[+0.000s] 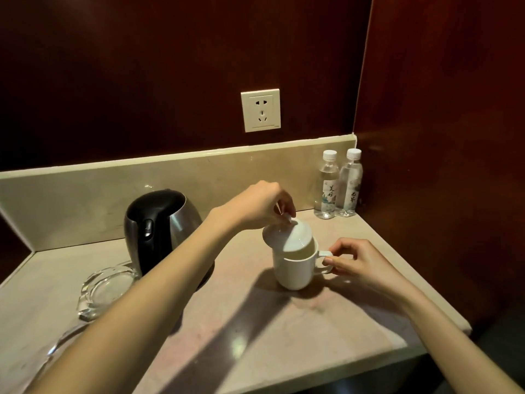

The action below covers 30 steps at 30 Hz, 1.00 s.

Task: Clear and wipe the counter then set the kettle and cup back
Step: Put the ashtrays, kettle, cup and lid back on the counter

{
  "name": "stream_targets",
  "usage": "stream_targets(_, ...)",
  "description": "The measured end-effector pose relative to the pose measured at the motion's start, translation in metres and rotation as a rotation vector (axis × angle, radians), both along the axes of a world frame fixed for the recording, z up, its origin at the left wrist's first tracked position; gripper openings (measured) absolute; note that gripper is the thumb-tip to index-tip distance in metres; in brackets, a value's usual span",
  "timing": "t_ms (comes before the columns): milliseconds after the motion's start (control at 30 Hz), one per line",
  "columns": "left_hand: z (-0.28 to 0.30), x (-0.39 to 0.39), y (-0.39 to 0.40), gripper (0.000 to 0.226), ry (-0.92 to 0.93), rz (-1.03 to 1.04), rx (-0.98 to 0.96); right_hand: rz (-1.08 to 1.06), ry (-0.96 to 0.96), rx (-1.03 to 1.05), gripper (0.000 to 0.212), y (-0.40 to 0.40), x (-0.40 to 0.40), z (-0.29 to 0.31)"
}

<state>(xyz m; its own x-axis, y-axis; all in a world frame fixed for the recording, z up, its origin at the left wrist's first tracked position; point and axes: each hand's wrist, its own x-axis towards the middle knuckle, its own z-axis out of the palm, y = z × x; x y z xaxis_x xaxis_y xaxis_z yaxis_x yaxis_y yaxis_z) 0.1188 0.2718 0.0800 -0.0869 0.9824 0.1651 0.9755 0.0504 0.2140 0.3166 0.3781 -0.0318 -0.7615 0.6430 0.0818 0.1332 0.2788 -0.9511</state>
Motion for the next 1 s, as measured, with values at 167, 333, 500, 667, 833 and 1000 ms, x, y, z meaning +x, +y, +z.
stream_targets(167,-0.009,0.003,0.008,0.016,-0.018,-0.001,-0.024,0.016,0.003,-0.020,0.009,0.008,-0.008,-0.004)
stream_targets(333,-0.014,-0.001,0.011,0.017,-0.023,-0.019,-0.026,0.023,0.001,0.009,0.009,0.014,-0.011,-0.007)
stream_targets(500,-0.019,0.000,0.009,0.020,-0.063,-0.055,0.021,0.013,0.023,-0.019,0.009,0.011,-0.011,-0.008)
stream_targets(667,-0.026,0.000,0.006,0.018,-0.150,-0.077,0.079,-0.029,0.012,-0.015,0.008,0.004,-0.009,-0.008)
stream_targets(833,-0.025,-0.002,0.003,0.018,-0.135,-0.083,0.052,-0.101,-0.016,-0.012,0.009,-0.002,-0.009,-0.010)
stream_targets(1000,-0.023,-0.001,0.004,0.018,-0.056,-0.080,0.028,-0.126,-0.010,0.030,0.008,-0.010,-0.009,-0.011)
